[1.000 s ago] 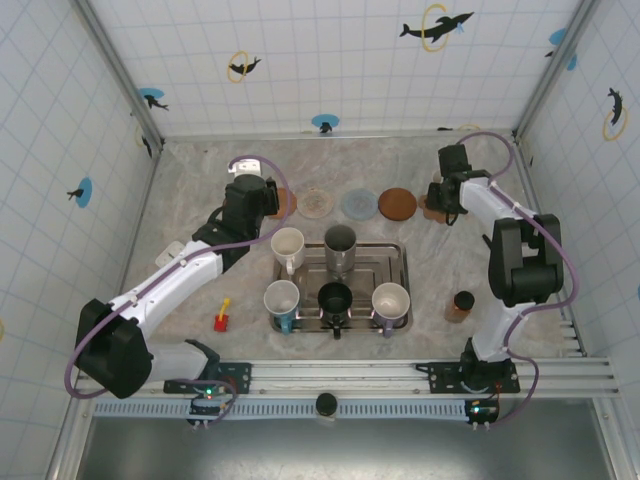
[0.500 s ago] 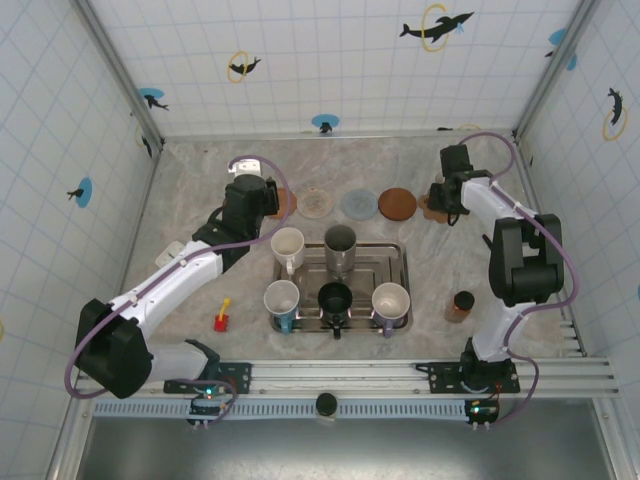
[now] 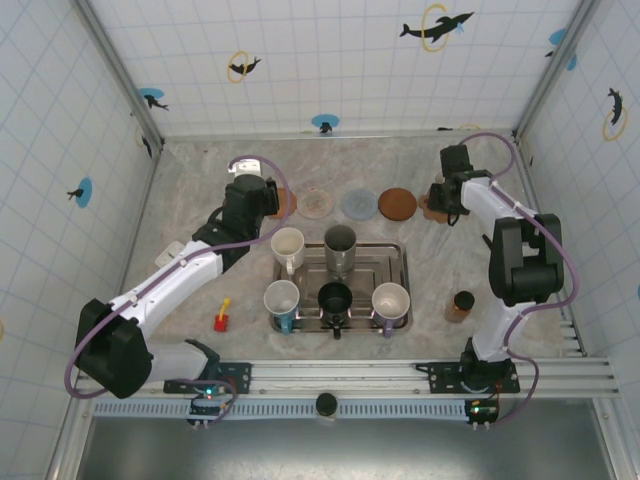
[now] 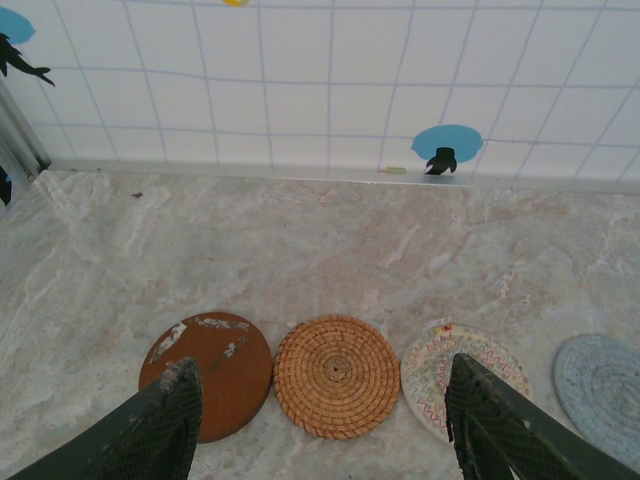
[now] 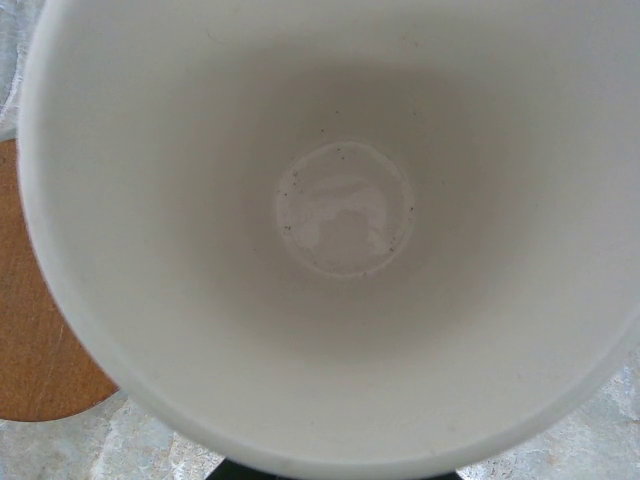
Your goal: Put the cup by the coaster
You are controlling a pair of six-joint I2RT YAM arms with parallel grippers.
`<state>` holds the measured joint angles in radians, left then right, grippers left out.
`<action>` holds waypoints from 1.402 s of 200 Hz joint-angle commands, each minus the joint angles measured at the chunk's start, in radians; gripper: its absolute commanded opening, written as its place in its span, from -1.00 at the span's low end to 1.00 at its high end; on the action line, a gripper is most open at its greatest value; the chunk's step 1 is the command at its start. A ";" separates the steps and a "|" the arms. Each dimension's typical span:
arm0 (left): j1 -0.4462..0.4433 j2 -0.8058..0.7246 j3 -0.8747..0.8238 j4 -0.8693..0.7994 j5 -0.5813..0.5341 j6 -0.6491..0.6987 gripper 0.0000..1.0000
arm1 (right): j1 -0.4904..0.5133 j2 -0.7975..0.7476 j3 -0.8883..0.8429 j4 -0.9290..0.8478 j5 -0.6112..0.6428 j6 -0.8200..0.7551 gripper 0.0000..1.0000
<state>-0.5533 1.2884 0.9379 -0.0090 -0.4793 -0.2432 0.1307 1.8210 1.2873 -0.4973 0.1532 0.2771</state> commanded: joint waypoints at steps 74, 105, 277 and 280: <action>0.011 -0.030 0.005 0.012 0.006 -0.010 0.30 | -0.003 0.011 0.049 0.008 -0.007 0.012 -0.08; 0.010 -0.035 0.002 0.013 0.007 -0.011 0.30 | -0.003 -0.008 0.036 0.005 -0.004 0.012 0.15; 0.011 -0.023 0.036 -0.031 0.071 -0.101 0.29 | 0.293 -0.604 -0.227 0.432 0.265 0.253 0.45; 0.012 -0.023 0.038 -0.034 0.073 -0.103 0.29 | 0.305 -0.609 -0.227 0.442 0.272 0.255 0.45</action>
<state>-0.5488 1.2678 0.9379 -0.0139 -0.4408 -0.2977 0.3527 1.2808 1.0901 -0.2794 0.3069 0.4553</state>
